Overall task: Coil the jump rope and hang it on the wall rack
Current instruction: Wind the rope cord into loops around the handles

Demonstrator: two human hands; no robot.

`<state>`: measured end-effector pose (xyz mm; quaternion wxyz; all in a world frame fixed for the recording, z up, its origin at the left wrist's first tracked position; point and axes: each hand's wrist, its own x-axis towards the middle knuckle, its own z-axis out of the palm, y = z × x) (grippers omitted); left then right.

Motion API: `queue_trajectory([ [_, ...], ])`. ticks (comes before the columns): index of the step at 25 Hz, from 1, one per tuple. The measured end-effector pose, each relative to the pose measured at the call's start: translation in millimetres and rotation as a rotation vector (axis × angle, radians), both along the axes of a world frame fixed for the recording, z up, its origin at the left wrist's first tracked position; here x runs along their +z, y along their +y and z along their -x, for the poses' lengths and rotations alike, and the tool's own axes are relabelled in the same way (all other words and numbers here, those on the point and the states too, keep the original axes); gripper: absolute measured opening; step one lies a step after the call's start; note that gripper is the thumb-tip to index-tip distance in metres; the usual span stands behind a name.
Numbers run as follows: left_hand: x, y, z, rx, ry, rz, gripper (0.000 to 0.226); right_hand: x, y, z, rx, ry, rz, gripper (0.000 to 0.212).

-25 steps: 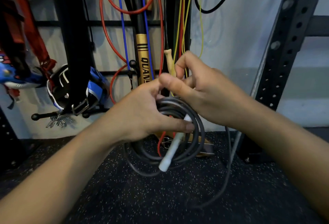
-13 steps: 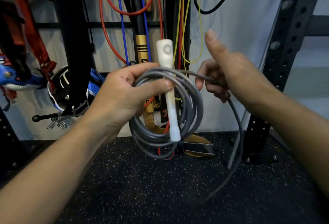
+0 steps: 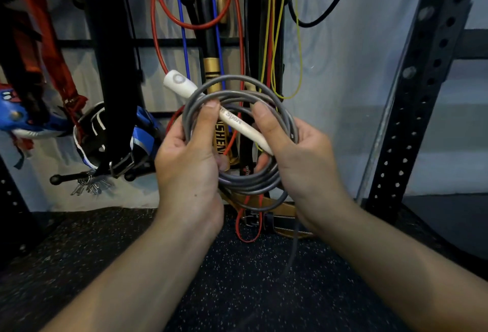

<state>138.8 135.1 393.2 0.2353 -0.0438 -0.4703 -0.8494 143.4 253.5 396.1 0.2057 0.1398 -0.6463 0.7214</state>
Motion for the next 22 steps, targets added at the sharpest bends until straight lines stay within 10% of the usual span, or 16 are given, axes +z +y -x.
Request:
queue_trajectory([
  [6, 0.4, -8.8, 3.4, -0.109, 0.011, 0.137, 0.011, 7.1, 11.1, 8.3, -0.041, -0.009, -0.034, 0.035],
  [11, 28.8, -50.5, 14.0, -0.308, 0.048, 0.382, 0.081, 34.0, 39.3, 14.1, -0.026, 0.029, -0.297, 0.021],
  [14, 51.7, -78.5, 11.2, -0.157, 0.142, 0.863, 0.117, 47.5, 48.8, 13.5, -0.032, 0.119, -0.639, 0.021],
  [19, 52.3, -54.4, -3.1, -0.280, 0.098, 1.394, 0.118, 39.4, 29.0, 13.6, 0.016, 0.228, -0.913, 0.018],
  [22, 36.9, -39.3, -2.4, -0.362, 0.109, 1.360, 0.068, 32.0, 24.7, 14.2, 0.070, 0.212, -0.916, 0.028],
])
